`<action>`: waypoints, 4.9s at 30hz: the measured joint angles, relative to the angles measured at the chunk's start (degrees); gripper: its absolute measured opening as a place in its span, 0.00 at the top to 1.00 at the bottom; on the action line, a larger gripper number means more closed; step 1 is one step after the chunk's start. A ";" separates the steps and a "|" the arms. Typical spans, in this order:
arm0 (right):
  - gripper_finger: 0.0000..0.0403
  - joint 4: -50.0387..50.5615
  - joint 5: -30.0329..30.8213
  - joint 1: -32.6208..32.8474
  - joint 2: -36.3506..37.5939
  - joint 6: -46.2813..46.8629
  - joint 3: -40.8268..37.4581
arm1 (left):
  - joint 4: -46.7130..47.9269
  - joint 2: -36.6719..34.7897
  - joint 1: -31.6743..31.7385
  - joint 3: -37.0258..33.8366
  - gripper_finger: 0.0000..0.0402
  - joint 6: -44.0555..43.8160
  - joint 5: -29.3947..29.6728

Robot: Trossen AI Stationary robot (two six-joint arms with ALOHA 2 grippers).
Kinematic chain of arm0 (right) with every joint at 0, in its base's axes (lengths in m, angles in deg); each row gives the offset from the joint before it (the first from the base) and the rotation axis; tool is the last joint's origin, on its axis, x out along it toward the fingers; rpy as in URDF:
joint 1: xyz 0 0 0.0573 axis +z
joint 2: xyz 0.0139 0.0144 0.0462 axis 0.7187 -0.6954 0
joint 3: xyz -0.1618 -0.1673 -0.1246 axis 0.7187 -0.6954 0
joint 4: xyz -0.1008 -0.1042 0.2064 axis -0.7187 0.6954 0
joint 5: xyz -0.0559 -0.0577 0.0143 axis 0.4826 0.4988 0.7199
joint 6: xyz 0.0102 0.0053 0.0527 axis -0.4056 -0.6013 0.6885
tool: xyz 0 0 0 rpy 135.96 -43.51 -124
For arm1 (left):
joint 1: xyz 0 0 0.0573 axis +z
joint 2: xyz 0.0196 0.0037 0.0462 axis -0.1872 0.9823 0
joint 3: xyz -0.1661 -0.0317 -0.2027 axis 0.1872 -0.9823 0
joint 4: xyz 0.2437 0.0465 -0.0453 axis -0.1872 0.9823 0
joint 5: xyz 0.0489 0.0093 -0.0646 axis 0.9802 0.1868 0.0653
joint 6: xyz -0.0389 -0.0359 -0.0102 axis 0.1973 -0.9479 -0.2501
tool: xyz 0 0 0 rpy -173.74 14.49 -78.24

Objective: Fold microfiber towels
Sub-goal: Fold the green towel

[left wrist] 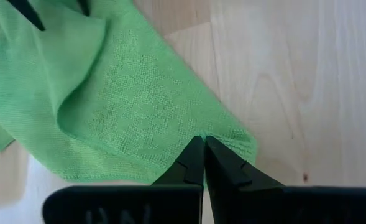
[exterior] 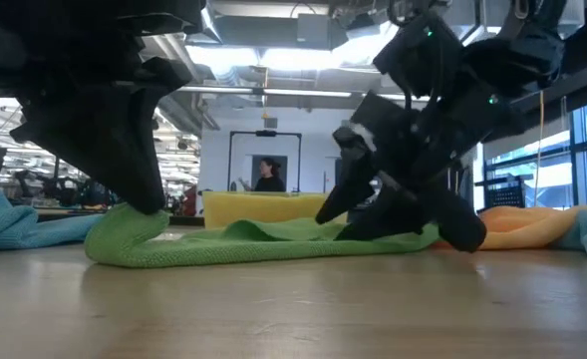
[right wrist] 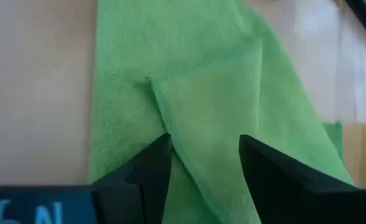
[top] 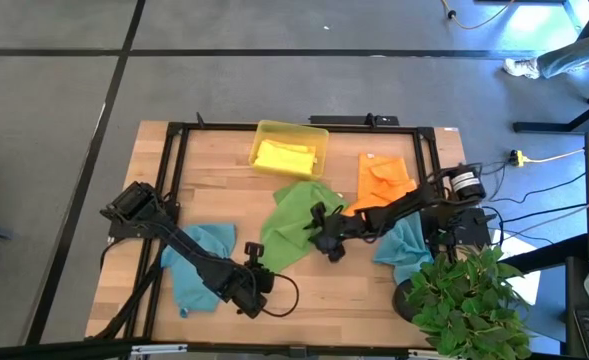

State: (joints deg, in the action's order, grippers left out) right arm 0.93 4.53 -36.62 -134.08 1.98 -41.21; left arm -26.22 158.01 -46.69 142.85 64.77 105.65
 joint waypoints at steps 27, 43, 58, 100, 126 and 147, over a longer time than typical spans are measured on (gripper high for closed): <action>0.53 -1.50 11.29 -1.40 0.77 -7.09 0.57 | -0.46 0.02 0.00 0.00 1.00 -0.67 -1.15; 0.57 -2.14 -4.04 -4.61 -1.04 -1.04 0.57 | -0.55 0.00 0.00 0.00 1.00 -0.98 -1.15; 0.67 -2.80 -4.23 -5.74 -1.04 -1.43 0.57 | -0.61 0.00 0.00 0.00 1.00 -0.98 -1.13; 0.96 5.76 -8.60 -7.89 -5.43 2.84 8.55 | 0.59 0.04 1.06 2.38 0.79 -10.38 -0.39; 0.97 6.41 -10.55 -7.69 -5.41 5.08 8.57 | -19.69 0.04 -20.67 -15.33 0.61 -53.88 23.37; 0.97 6.10 -10.88 -7.72 -5.41 6.39 8.57 | -48.75 0.04 -13.18 -25.66 0.61 -41.00 18.33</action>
State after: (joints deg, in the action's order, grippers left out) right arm 7.03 -6.35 -44.34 -139.49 8.37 -32.64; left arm -74.97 158.05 -59.87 117.19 23.77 123.97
